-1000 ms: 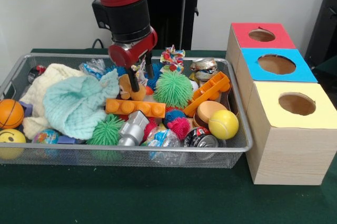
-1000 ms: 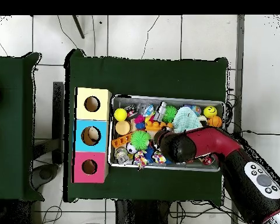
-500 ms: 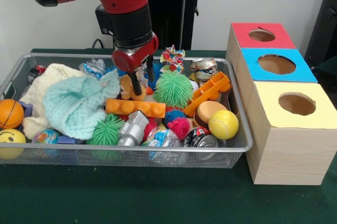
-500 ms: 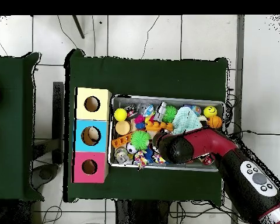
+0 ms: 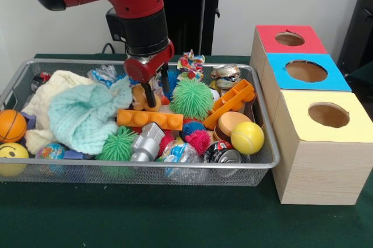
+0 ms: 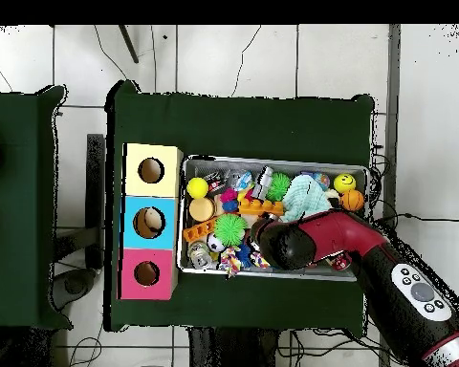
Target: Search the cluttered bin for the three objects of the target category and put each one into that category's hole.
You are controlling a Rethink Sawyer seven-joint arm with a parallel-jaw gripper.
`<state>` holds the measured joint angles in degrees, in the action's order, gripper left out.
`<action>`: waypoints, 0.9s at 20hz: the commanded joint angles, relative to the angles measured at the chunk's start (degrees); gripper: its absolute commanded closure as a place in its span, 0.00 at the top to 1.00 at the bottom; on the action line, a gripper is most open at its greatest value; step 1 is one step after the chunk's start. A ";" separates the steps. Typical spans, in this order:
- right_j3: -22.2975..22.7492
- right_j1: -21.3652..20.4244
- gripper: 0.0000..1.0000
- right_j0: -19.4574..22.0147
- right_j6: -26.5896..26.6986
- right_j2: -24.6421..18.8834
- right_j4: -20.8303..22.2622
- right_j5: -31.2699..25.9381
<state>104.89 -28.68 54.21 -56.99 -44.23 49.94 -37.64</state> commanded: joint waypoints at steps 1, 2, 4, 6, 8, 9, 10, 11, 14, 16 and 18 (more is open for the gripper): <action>-4.06 -0.27 1.00 -0.90 14.25 3.41 6.81 -5.89; -4.07 -0.73 1.00 -1.04 14.47 3.37 7.22 -5.88; -3.85 -2.08 1.00 -1.16 14.96 3.01 8.08 -5.42; -3.73 -3.46 1.00 -1.37 14.92 3.04 8.42 -5.74; -3.63 -4.16 1.00 -1.50 15.27 2.98 8.90 -5.99; -3.66 -4.25 1.00 -1.52 15.59 2.98 9.36 -5.93; -3.55 -4.33 1.00 -1.62 15.44 2.92 9.60 -5.82; -3.60 -4.62 1.00 -1.79 14.46 3.29 9.74 -5.97; -3.92 -5.33 1.00 -2.02 13.64 4.00 10.12 -6.70; -4.00 -5.18 1.00 -1.41 16.26 3.20 11.02 -6.02; -4.21 -5.12 1.00 -1.47 15.93 3.25 11.41 -5.77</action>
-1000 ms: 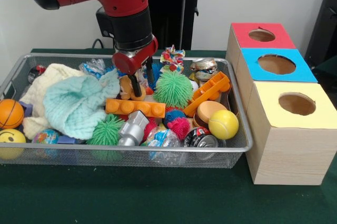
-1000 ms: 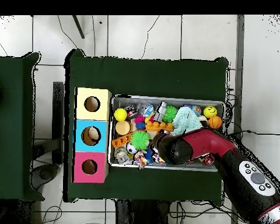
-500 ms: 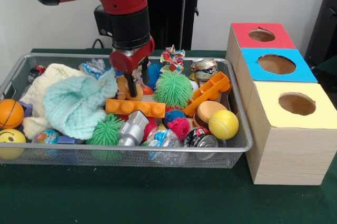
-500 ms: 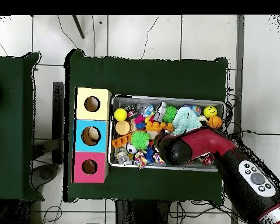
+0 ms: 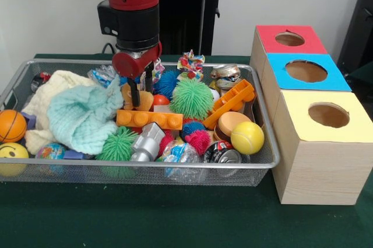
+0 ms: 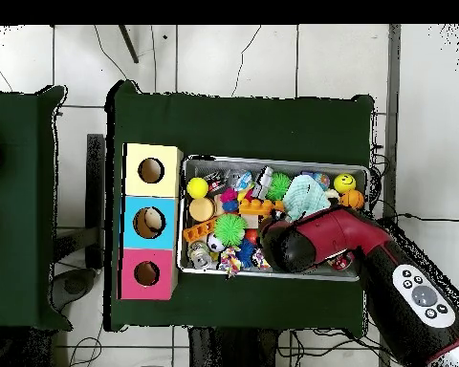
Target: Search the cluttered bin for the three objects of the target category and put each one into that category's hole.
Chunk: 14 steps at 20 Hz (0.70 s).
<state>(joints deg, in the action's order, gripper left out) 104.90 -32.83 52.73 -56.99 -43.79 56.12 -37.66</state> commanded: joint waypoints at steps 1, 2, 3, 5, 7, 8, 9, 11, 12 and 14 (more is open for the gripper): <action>-4.30 -0.99 1.00 0.07 15.51 2.98 5.27 -5.72; -4.58 -0.79 1.00 0.03 15.33 3.15 5.32 -5.90; -4.69 -0.80 1.00 0.07 15.05 3.33 5.29 -6.07; -5.12 -0.40 1.00 0.56 15.26 3.19 5.14 -6.07; -5.68 0.09 1.00 0.61 15.43 3.13 5.25 -6.06; -5.85 0.34 1.00 0.61 15.30 3.10 5.29 -5.94; -5.99 0.85 1.00 0.85 15.33 2.85 5.42 -5.25; -6.32 1.05 1.00 0.64 15.06 2.77 5.67 -4.90; -6.54 1.28 1.00 0.54 14.97 2.93 5.92 -4.84; -6.92 1.43 1.00 0.38 14.96 3.14 6.28 -4.86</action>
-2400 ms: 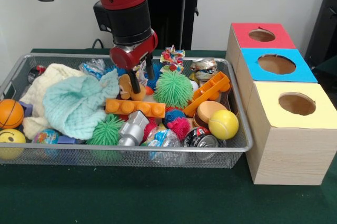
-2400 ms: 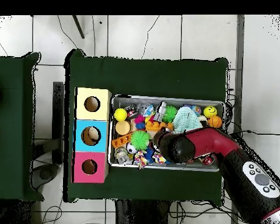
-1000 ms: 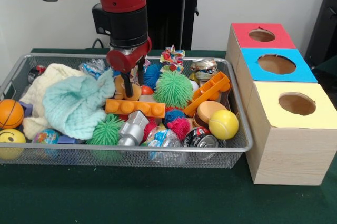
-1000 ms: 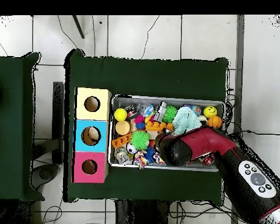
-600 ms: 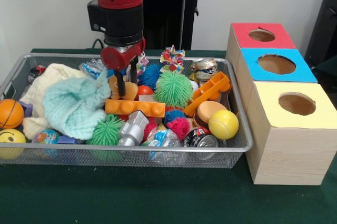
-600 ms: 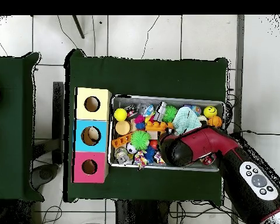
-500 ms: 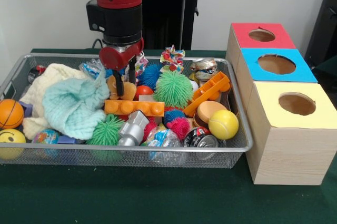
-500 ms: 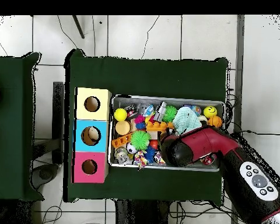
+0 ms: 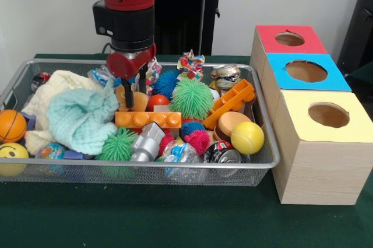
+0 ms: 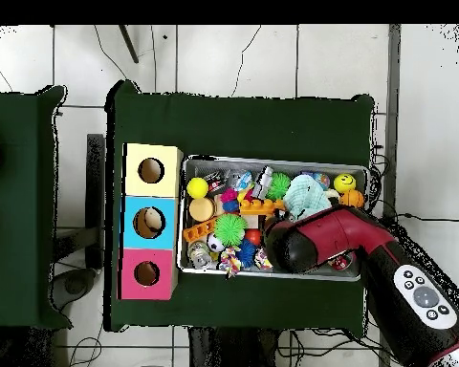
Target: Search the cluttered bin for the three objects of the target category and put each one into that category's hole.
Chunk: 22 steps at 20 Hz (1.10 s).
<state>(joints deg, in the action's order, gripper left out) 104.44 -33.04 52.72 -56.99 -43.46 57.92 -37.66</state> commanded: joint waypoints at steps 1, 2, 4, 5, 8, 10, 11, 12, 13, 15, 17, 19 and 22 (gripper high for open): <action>-6.66 1.92 1.00 0.39 15.53 2.81 5.03 -4.61; -6.62 1.98 1.00 0.39 15.62 2.81 5.36 -4.28; -6.63 2.18 1.00 0.22 16.16 2.60 6.17 -3.45; -6.65 2.18 1.00 0.25 15.72 2.67 6.25 -3.15; -7.23 2.03 1.00 -0.47 14.46 3.20 6.83 -3.32; -7.08 1.25 1.00 -1.19 13.68 3.64 7.55 -3.34; -7.25 1.00 1.00 -1.68 13.49 4.10 8.40 -3.37; -7.35 1.01 1.00 -2.14 13.31 4.32 8.83 -3.41; -7.49 0.93 1.00 -2.48 12.81 4.85 9.20 -3.67; -7.55 1.11 1.00 -2.29 12.38 5.14 9.60 -2.94; -7.97 1.16 1.00 -3.08 11.92 5.65 10.22 -2.95; -8.16 0.83 1.00 -3.68 11.22 6.43 10.55 -3.34; -8.78 0.63 1.00 -5.00 10.07 7.69 11.78 -3.86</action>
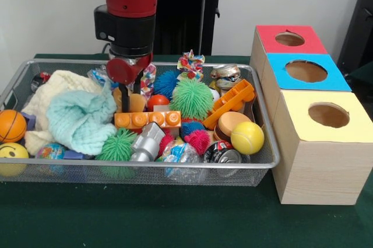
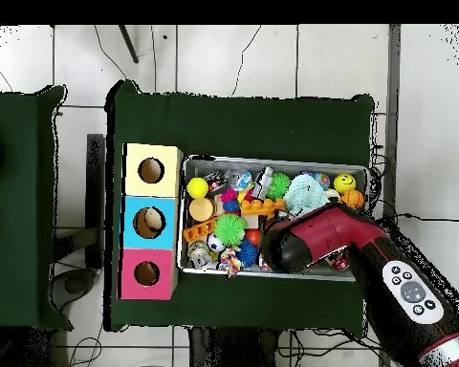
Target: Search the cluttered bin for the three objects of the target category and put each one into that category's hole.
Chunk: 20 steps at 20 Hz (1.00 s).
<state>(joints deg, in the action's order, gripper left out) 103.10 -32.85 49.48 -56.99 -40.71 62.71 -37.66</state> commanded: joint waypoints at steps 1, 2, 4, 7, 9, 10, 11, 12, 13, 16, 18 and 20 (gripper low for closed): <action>-7.51 0.31 1.00 -1.91 9.70 5.24 6.95 -3.94; -7.64 0.39 1.00 -1.82 10.05 5.33 6.79 -4.00; -7.66 0.59 0.00 -1.31 8.63 5.60 5.22 -3.22; -7.63 0.56 0.00 -0.76 4.99 5.87 3.84 -1.33; -5.76 0.42 0.00 1.28 15.73 1.78 4.54 0.88; -5.49 0.13 0.00 1.67 13.78 1.89 3.32 0.73; -4.95 -0.28 0.00 1.93 11.27 2.30 1.19 -0.51; -4.41 -0.69 0.00 2.19 8.76 2.72 -0.93 -1.75; -3.04 -1.02 0.00 2.81 11.39 1.38 -2.25 -2.61; 0.78 -3.05 0.00 3.27 11.93 -1.54 -4.64 -1.57; 4.06 -6.37 0.00 3.72 9.04 -2.79 -8.39 -2.23; 5.82 -8.06 0.00 4.79 7.74 -4.56 -11.40 -1.91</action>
<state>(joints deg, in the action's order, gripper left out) 103.29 -35.80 52.29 -56.99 -40.37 56.58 -37.66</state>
